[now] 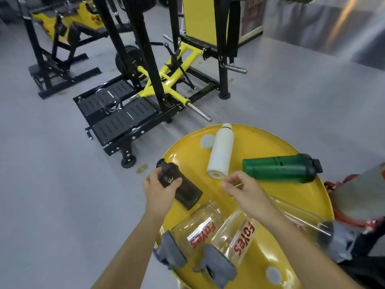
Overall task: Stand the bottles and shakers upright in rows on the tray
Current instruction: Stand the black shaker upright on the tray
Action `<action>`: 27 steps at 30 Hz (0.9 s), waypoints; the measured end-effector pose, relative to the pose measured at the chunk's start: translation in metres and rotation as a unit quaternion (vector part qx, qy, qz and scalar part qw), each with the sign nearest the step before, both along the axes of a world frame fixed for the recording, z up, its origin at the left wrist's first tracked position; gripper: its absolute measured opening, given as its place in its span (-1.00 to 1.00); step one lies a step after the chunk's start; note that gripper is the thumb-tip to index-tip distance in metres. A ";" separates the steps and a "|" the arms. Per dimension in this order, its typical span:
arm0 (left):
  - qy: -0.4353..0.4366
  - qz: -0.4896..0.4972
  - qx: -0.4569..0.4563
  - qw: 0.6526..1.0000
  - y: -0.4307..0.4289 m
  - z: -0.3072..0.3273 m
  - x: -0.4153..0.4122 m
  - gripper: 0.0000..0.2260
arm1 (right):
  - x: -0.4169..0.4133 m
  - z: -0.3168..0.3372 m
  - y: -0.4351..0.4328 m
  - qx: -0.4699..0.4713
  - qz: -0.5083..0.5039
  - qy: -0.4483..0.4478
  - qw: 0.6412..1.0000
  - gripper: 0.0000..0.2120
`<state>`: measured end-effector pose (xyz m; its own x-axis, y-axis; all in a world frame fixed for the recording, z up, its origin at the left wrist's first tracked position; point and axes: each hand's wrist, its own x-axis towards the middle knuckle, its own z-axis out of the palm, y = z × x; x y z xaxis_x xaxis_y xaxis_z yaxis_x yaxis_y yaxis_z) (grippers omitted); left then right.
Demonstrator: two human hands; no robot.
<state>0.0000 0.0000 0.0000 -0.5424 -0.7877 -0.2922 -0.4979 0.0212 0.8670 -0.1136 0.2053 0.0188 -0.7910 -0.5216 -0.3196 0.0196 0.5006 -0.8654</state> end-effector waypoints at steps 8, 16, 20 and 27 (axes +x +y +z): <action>-0.012 0.088 0.139 0.986 0.001 -0.037 -0.004 -0.02 | -0.006 -0.010 -0.013 0.027 -0.016 -0.013 0.999 -0.90; 0.088 0.061 0.195 0.975 -0.011 -0.047 -0.041 -0.02 | -0.004 -0.020 -0.019 0.041 -0.058 -0.037 0.997 -0.90; 0.100 0.029 0.189 0.977 -0.023 -0.049 -0.057 -0.04 | -0.010 -0.021 -0.027 0.044 -0.074 -0.043 0.995 -0.90; 0.135 -0.071 0.095 0.984 -0.046 -0.039 -0.087 -0.05 | -0.014 -0.023 -0.035 0.038 -0.105 -0.053 0.992 -0.91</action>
<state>-0.0874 -0.0461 -0.0385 -0.7215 -0.6433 -0.2561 -0.2524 -0.1001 0.9624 -0.1273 0.1703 -0.0045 -0.8399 -0.3197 -0.4386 0.2194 0.5392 -0.8131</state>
